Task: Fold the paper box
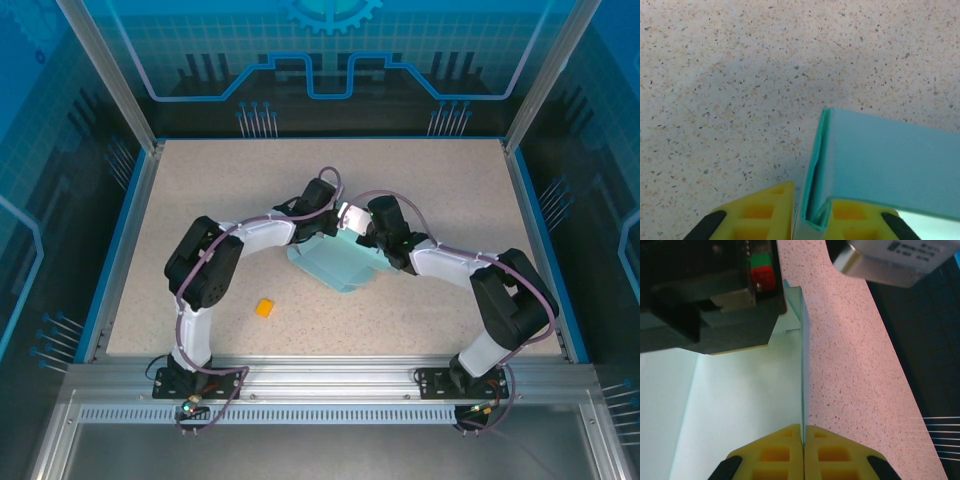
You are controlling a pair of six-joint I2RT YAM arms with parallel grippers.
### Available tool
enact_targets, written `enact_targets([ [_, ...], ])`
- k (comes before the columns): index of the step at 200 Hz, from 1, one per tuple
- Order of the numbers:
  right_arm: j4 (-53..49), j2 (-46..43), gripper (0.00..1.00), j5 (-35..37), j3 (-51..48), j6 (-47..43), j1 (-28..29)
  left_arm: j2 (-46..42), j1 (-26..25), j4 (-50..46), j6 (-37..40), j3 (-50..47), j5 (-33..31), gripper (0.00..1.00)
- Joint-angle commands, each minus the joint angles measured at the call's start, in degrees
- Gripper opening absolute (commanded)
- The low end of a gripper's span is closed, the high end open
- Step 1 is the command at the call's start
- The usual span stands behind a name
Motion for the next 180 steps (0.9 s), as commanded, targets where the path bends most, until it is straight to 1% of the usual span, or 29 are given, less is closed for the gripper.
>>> enact_targets([
  [1,-2.7,-0.8,0.00,-1.4,-0.6,1.5,0.1,-1.1,3.9,4.8,-0.8,-1.7,-3.2,0.21],
  [86,-3.0,-0.5,0.00,-0.7,0.1,1.9,-0.3,-3.9,3.9,8.6,0.5,-6.8,4.1,0.40],
  [107,-3.1,-0.3,0.00,-0.5,0.1,2.1,-0.3,-4.4,3.9,8.8,0.5,-7.5,6.2,0.44],
  [165,-2.8,-0.4,0.00,-0.1,0.1,2.2,-0.3,-6.1,3.9,9.0,1.3,-10.6,9.6,0.56],
  [180,-2.7,-0.4,0.00,0.0,0.2,2.2,-0.3,-6.4,3.8,8.6,1.8,-10.9,10.4,0.58],
])
